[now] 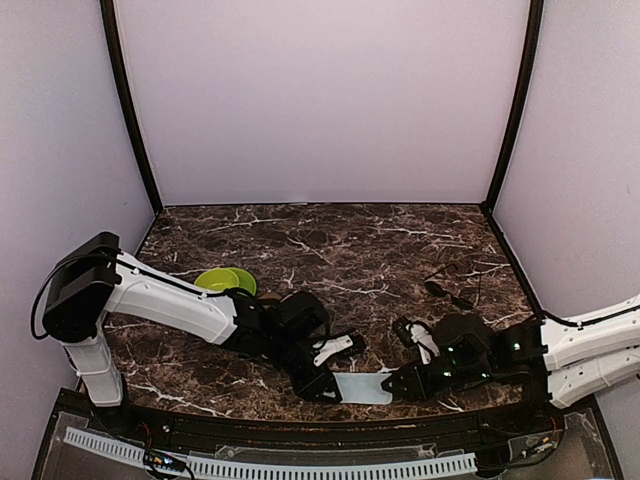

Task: Organize the sunglasses
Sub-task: Smooth out the folded cleaning cloth at the corner of the board.

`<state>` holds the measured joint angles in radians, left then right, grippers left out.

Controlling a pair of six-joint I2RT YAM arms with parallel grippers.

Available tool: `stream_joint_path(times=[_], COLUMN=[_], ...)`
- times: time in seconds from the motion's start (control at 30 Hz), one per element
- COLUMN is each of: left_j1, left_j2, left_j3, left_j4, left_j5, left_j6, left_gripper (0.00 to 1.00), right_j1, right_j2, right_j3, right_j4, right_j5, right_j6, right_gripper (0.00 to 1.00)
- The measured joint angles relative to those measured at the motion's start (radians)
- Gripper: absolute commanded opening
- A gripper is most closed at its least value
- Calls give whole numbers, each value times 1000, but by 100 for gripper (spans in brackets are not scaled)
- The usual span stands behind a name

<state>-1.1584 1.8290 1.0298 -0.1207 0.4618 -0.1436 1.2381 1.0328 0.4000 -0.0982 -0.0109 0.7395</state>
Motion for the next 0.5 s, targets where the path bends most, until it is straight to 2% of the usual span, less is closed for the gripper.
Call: stream_joint_path(times=[0.27, 0.5], left_j1=[75, 93], left_j2=[-68, -55], left_j3=[-16, -4], left_j4=[23, 16], left_j5=[-53, -111], left_j6=[-55, -74], left_gripper=[44, 44], right_j1=[-127, -172], right_j2=[132, 243], right_j3=[77, 105], right_j4=[-84, -84], right_j5=[53, 24], right_j6=[-13, -63], right_gripper=[37, 36])
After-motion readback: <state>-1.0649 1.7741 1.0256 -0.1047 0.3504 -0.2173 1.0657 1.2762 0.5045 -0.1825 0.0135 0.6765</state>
